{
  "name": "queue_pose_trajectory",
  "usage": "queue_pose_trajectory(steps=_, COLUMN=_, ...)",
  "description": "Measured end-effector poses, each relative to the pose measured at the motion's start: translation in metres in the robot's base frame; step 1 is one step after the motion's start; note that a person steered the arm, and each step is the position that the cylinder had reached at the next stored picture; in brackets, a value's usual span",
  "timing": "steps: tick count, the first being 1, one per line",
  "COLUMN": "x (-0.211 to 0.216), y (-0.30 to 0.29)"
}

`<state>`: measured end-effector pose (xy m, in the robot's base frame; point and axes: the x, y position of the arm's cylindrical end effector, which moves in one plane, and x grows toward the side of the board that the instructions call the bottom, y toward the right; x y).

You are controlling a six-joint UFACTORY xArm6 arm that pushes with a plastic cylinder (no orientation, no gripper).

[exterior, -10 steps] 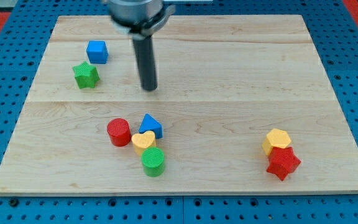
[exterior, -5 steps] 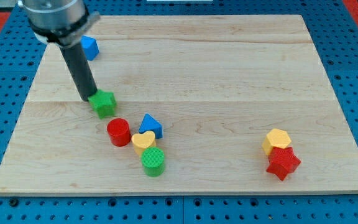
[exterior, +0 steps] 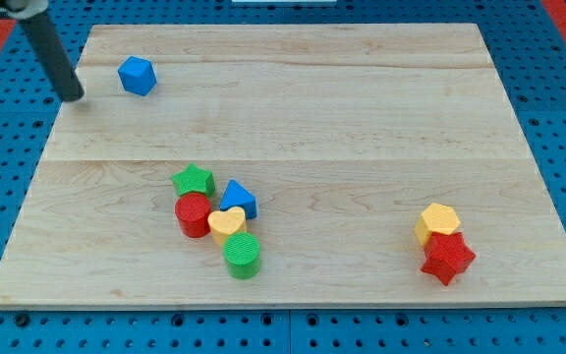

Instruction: Move green star into red circle

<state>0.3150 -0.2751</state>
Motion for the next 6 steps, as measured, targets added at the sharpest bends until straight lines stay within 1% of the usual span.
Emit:
queue_pose_trajectory(steps=1, x=-0.058, y=0.000)
queue_pose_trajectory(steps=2, x=-0.078, y=-0.020)
queue_pose_trajectory(steps=3, x=-0.090, y=-0.022)
queue_pose_trajectory(steps=4, x=-0.096, y=-0.009)
queue_pose_trajectory(steps=5, x=-0.056, y=0.071)
queue_pose_trajectory(steps=6, x=-0.007, y=0.082)
